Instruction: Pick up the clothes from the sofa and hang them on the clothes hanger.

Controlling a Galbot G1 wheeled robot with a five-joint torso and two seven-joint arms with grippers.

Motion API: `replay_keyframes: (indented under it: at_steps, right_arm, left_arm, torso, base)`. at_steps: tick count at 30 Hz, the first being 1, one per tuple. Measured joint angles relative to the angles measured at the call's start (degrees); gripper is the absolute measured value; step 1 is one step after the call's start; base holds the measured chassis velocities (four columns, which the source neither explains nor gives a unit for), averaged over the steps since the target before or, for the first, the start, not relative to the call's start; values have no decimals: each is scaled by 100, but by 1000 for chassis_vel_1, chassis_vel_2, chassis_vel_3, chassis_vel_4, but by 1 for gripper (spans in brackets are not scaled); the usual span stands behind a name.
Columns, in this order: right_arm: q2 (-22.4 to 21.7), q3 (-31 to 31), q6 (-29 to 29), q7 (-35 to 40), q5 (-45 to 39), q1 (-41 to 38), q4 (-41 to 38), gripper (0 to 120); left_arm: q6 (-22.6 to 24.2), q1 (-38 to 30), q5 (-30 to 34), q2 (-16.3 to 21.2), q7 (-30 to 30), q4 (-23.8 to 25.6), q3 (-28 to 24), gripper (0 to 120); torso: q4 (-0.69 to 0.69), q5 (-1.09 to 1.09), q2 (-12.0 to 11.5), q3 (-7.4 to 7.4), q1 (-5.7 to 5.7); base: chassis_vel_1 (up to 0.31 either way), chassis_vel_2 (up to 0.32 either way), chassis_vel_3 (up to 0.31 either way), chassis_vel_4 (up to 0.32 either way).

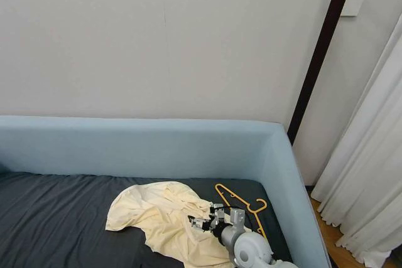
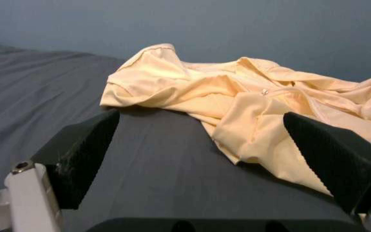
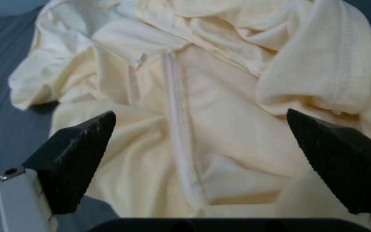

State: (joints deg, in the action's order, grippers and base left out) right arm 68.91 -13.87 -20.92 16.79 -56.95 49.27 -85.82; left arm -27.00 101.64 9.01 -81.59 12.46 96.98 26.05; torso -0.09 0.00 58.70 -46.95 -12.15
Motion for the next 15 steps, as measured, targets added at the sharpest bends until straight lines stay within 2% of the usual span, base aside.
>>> replay_keyframes:
  at_steps: [7, 15]
  right_arm:
    - [18, 209, 306, -258, 611, 158, 569, 100]
    - [100, 225, 355, -339, 709, 143, 644, 100]
  left_arm:
    - [-10, -50, 18, -5, 1, -124, -34, 100]
    - [-12, -117, 18, -20, -3, -196, -95, 100]
  torso:
    - [-1, -1, 0, 0, 0]
    - [0, 0, 0, 0, 0]
  base:
    - [0, 0, 0, 0]
    - [0, 0, 0, 0]
